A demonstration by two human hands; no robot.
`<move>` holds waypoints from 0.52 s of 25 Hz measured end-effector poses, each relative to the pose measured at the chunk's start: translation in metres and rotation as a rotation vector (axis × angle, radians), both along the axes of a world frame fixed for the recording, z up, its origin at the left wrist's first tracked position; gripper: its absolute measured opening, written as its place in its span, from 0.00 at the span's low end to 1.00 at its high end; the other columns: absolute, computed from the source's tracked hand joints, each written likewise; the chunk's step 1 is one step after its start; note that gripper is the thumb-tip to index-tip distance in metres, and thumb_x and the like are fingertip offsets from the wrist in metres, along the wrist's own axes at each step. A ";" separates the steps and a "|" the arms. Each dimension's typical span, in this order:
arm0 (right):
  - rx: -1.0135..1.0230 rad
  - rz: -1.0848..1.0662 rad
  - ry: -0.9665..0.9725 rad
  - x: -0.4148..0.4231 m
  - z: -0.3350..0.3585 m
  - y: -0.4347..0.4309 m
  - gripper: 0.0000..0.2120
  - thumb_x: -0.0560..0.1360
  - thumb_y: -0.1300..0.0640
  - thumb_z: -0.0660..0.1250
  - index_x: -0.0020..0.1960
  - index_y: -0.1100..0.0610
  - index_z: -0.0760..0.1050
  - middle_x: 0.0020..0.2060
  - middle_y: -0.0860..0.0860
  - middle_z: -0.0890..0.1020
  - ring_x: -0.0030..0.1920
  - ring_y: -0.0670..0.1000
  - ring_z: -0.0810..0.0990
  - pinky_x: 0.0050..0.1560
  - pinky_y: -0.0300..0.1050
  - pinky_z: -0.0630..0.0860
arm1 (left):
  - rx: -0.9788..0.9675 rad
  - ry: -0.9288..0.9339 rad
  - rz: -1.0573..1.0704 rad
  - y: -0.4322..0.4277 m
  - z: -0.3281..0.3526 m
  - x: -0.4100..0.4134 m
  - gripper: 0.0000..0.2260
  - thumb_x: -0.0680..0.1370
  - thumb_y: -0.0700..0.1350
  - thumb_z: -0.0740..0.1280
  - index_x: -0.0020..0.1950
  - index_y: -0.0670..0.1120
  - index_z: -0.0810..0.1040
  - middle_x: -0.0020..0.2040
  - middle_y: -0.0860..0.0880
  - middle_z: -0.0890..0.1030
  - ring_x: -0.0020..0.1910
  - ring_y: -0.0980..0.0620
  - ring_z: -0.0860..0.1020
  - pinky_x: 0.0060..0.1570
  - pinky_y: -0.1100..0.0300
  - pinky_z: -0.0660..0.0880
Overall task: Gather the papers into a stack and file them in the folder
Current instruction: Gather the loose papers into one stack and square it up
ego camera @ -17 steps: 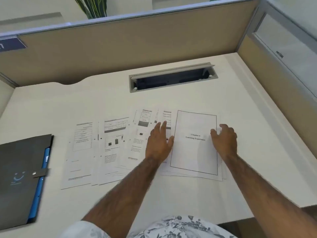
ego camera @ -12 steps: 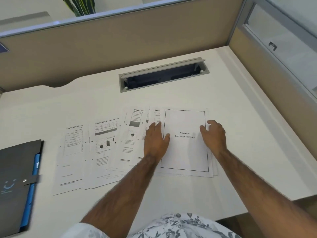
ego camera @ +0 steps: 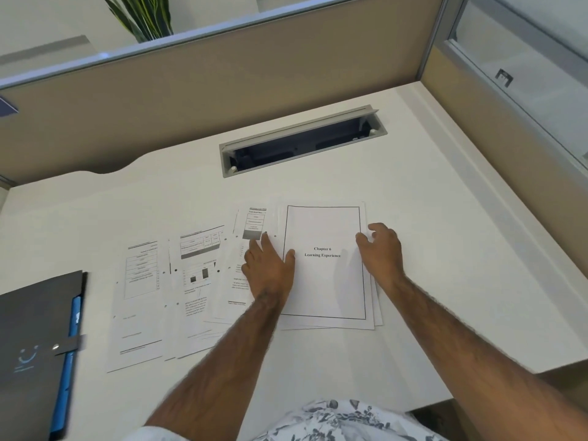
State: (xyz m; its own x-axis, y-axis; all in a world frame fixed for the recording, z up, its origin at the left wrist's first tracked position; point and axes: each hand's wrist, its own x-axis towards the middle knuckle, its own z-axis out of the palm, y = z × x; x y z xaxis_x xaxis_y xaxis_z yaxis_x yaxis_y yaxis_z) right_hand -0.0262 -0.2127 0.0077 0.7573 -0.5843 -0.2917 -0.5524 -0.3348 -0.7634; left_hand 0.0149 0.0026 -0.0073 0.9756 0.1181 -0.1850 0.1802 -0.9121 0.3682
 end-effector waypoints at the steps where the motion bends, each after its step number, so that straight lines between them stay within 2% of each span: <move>1: 0.012 -0.004 0.003 0.001 0.000 0.002 0.21 0.79 0.52 0.66 0.69 0.60 0.74 0.64 0.60 0.77 0.64 0.60 0.77 0.62 0.50 0.73 | -0.016 -0.005 0.005 0.002 0.002 0.004 0.34 0.79 0.59 0.65 0.79 0.45 0.61 0.77 0.41 0.66 0.73 0.39 0.66 0.68 0.41 0.65; 5: 0.029 0.014 0.014 0.001 0.000 0.007 0.22 0.78 0.52 0.66 0.69 0.59 0.74 0.64 0.59 0.78 0.63 0.58 0.77 0.60 0.46 0.71 | -0.254 0.042 0.131 0.007 0.013 0.025 0.35 0.78 0.56 0.69 0.79 0.44 0.61 0.75 0.44 0.70 0.72 0.41 0.71 0.63 0.45 0.72; 6: 0.030 0.025 0.012 0.001 0.000 0.006 0.22 0.78 0.52 0.66 0.69 0.59 0.73 0.64 0.59 0.78 0.63 0.57 0.77 0.59 0.45 0.71 | -0.305 0.058 0.157 0.008 0.015 0.032 0.31 0.77 0.55 0.70 0.77 0.44 0.67 0.73 0.45 0.74 0.68 0.43 0.75 0.60 0.48 0.74; 8: 0.049 0.058 0.013 0.001 0.000 0.006 0.22 0.78 0.52 0.66 0.69 0.58 0.73 0.62 0.57 0.79 0.62 0.55 0.78 0.58 0.44 0.71 | -0.424 0.113 0.119 0.010 0.020 0.042 0.20 0.77 0.52 0.72 0.66 0.42 0.79 0.61 0.44 0.83 0.57 0.44 0.82 0.52 0.55 0.76; 10: 0.088 0.067 0.012 0.002 0.002 0.003 0.23 0.77 0.52 0.67 0.70 0.57 0.72 0.59 0.56 0.80 0.60 0.56 0.79 0.61 0.48 0.74 | -0.583 0.206 0.038 0.007 0.025 0.044 0.12 0.78 0.46 0.71 0.58 0.40 0.83 0.55 0.43 0.86 0.55 0.41 0.84 0.52 0.52 0.80; 13: 0.201 0.001 -0.036 -0.001 0.011 -0.008 0.29 0.76 0.49 0.72 0.74 0.53 0.68 0.58 0.53 0.79 0.58 0.53 0.79 0.57 0.48 0.75 | -0.806 0.250 -0.017 0.002 0.043 0.038 0.07 0.80 0.41 0.69 0.56 0.41 0.83 0.53 0.43 0.86 0.54 0.40 0.85 0.55 0.47 0.82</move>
